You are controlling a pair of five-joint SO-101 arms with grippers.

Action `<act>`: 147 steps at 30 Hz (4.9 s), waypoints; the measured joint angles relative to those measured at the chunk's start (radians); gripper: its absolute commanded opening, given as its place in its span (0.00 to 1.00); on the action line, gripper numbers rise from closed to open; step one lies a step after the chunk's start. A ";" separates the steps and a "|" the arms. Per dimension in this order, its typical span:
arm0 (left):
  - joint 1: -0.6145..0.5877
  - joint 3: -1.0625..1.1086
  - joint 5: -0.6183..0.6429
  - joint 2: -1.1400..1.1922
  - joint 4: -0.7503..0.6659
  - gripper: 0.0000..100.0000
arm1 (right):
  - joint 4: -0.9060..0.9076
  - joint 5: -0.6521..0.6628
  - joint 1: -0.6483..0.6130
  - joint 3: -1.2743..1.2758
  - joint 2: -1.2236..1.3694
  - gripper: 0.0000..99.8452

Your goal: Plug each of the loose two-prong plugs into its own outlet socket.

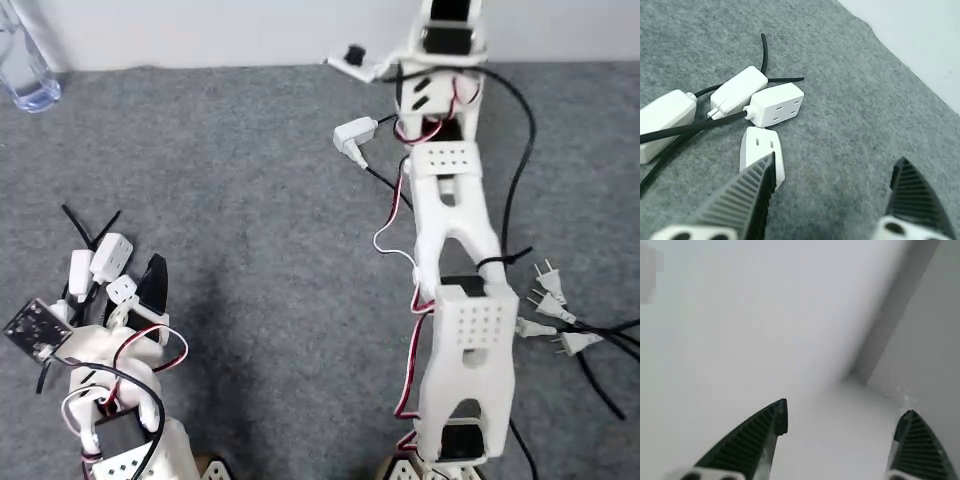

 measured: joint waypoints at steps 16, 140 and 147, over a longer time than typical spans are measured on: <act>0.000 0.000 0.000 0.000 0.000 0.35 | 0.184 0.114 0.000 0.000 -0.330 0.31; 0.000 0.000 0.000 0.000 0.015 0.35 | 1.873 -1.784 -0.100 1.806 -1.330 0.28; -0.044 0.000 0.000 0.000 0.015 0.35 | 1.758 -1.784 -0.180 1.881 -1.330 0.28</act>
